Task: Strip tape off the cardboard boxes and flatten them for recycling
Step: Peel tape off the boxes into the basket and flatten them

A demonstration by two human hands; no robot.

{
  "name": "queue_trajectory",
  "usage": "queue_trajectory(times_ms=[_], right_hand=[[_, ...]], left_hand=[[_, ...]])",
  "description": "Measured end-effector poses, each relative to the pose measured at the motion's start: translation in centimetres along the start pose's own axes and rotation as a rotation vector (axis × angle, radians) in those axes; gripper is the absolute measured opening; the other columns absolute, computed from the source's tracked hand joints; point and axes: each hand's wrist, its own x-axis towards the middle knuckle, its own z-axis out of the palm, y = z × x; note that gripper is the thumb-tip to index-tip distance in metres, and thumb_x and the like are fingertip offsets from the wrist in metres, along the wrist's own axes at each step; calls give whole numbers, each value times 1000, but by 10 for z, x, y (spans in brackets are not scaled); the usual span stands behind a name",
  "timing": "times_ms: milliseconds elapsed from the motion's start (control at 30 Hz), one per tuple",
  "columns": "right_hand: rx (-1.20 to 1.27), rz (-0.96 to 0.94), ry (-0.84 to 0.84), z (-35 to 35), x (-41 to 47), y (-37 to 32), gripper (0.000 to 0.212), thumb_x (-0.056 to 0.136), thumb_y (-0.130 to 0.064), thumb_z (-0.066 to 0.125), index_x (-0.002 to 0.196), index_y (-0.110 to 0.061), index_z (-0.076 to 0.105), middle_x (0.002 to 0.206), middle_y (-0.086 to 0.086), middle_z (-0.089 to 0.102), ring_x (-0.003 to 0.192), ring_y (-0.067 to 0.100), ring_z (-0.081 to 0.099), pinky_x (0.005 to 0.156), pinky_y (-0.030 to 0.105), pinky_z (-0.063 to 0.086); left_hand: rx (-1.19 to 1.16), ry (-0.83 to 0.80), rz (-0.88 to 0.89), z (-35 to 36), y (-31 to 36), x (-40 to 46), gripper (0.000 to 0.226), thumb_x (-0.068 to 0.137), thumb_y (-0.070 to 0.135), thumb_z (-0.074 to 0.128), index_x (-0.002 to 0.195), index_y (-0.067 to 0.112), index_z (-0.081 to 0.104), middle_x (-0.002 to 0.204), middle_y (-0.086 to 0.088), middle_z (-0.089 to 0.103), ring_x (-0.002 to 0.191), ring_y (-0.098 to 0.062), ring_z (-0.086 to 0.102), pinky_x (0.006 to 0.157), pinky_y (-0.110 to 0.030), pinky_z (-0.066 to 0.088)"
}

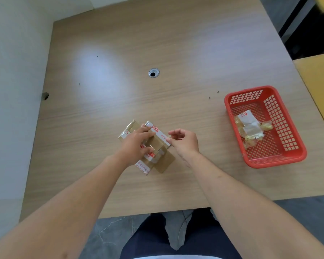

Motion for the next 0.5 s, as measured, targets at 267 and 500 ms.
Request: queue_trajectory(times_ms=[267,500], right_hand=[[-96,-195,270,-39,-14,-39,11,80,-26,85,81,-23,74,74,-10,72,74,7,70,78,31,59],[-330,-241,557,-146,-6,-42,13,93,-12,73,104,-12,80,105,3,76,100,17,68,86,16,40]], left_hand=[[-37,80,-19,29,48,9,57,93,24,73,146,20,53,157,5,40,151,-20,25,117,-34,27],[-7,108,-4,55,102,31,49,95,30,69,141,21,53,144,5,47,133,-26,43,102,-41,44]])
